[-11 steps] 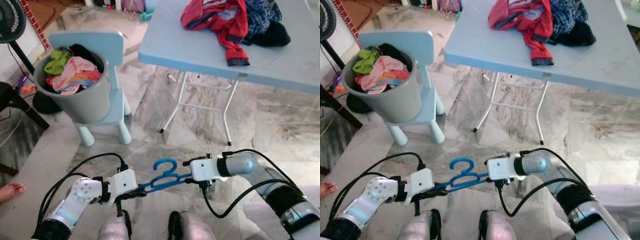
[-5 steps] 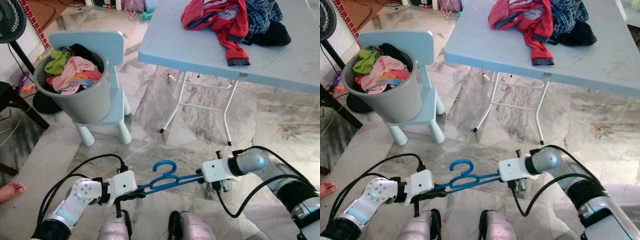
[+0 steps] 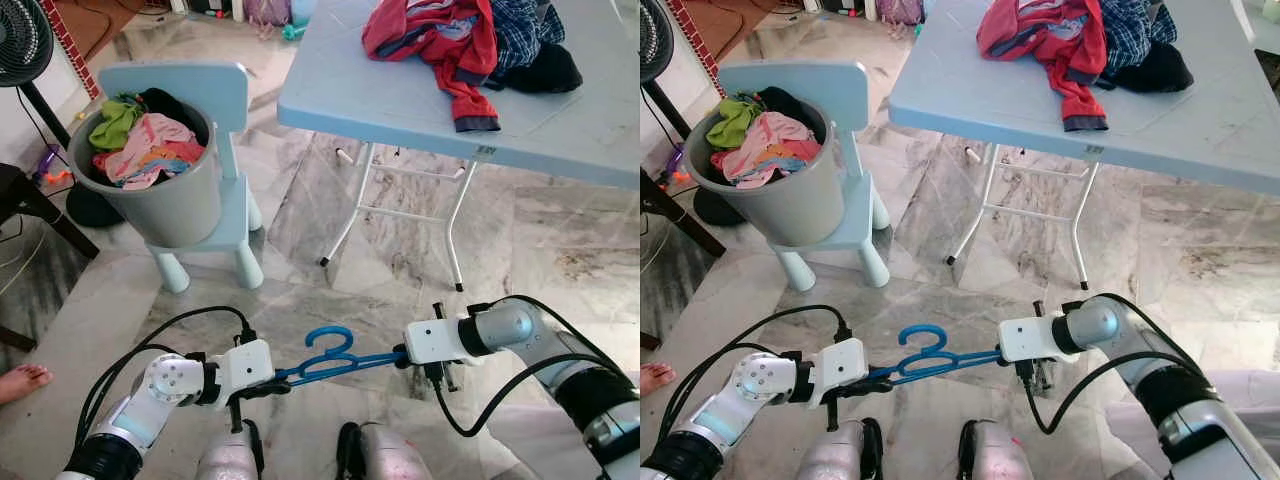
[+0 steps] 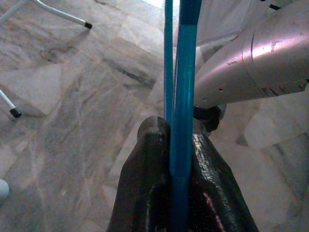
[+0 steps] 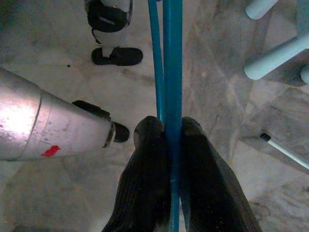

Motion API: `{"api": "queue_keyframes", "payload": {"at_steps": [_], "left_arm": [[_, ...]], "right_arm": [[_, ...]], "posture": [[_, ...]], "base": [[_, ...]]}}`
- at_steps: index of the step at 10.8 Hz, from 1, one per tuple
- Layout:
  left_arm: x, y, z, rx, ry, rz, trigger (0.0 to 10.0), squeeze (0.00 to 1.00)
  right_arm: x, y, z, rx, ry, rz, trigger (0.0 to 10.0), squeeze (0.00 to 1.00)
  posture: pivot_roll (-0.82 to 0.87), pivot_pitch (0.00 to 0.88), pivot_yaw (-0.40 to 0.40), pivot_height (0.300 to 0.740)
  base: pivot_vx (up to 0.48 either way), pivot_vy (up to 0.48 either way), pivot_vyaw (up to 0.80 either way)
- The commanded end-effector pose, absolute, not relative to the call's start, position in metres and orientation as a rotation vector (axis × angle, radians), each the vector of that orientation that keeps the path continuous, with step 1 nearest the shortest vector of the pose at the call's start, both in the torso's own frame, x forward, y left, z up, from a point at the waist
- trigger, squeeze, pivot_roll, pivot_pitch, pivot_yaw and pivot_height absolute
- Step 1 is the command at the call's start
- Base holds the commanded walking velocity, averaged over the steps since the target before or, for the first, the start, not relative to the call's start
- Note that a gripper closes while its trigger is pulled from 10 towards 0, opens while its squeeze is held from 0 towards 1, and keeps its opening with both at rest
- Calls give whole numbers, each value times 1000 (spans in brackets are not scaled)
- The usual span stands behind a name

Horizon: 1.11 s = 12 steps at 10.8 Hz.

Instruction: Hang hanger

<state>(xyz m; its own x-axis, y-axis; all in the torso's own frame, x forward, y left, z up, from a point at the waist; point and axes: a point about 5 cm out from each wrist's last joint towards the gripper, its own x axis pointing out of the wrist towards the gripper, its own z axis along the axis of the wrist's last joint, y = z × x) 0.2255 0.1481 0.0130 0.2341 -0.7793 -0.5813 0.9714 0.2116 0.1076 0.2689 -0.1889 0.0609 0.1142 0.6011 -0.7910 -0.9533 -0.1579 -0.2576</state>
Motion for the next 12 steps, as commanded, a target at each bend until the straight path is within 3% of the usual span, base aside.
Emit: {"api": "queue_keyframes", "payload": {"at_steps": [1,2,3,4,9,10,12], "left_arm": [[225,144,12,515,441,-1283,10000,0],[225,144,11,518,442,-1277,10000,0],[229,146,10,512,438,-1227,10000,914],[234,146,12,494,432,-1183,10000,1000],[236,156,29,606,318,-1101,10000,1000],[236,159,31,604,294,-1045,10000,1000],[240,166,33,559,205,-781,10000,1000]], "right_arm": [[268,-183,63,-939,443,1470,0,0],[267,-184,62,-934,448,1459,0,0],[268,-189,59,-955,464,1426,0,0],[270,-195,56,-998,481,1391,0,0],[276,-212,43,-1110,539,1218,0,0],[277,-216,41,-1087,550,1161,0,0],[274,-235,30,-874,597,891,0,0]], "posture": [[-45,151,-25,740],[-46,150,-27,740],[-47,151,-28,740],[-46,152,-30,740],[-38,174,-37,740],[-33,179,-39,740],[-13,191,-71,740]], "base": [[0,0,0],[0,0,0],[0,0,0],[0,0,0],[0,0,0],[0,0,0],[0,0,0]]}}
